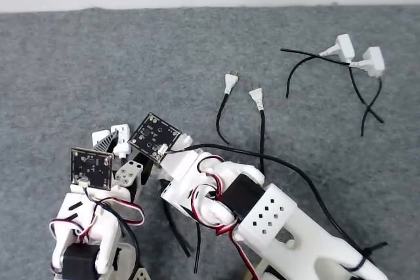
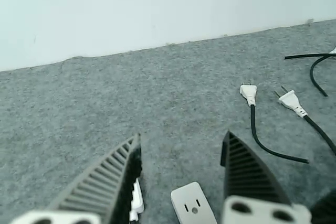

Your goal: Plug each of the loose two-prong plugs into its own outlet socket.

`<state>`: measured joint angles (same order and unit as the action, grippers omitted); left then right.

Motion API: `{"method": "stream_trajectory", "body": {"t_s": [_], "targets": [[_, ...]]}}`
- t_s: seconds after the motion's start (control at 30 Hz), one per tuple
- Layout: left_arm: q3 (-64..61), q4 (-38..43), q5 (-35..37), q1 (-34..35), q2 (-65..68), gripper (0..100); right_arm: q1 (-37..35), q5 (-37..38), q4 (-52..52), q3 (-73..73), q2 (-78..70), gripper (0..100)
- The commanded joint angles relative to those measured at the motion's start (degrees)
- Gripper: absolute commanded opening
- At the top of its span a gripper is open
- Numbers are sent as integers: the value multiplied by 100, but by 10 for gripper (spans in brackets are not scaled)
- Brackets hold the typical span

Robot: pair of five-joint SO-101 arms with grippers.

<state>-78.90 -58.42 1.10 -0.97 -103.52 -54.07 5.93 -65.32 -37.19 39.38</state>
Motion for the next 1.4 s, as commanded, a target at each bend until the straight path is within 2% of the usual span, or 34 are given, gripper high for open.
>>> {"method": "stream_trajectory", "body": {"t_s": [0.0, 0.4, 0.6, 0.8, 1.07, 1.37], "targets": [[374, -53, -35, -18, -105, 246, 66, 18, 57, 325, 13, 8], [901, -475, -35, -35, -105, 246, 66, 18, 57, 334, 13, 8], [980, -703, -70, -642, -105, 246, 66, 44, -4, 343, 13, 8], [716, -563, -193, -659, -105, 246, 66, 35, -119, 352, 48, 8], [-40, 35, -466, -695, -105, 246, 66, 26, -479, 343, 1015, 8], [-242, 176, -466, -703, -105, 246, 66, 26, -558, 352, 1200, 8]]}}
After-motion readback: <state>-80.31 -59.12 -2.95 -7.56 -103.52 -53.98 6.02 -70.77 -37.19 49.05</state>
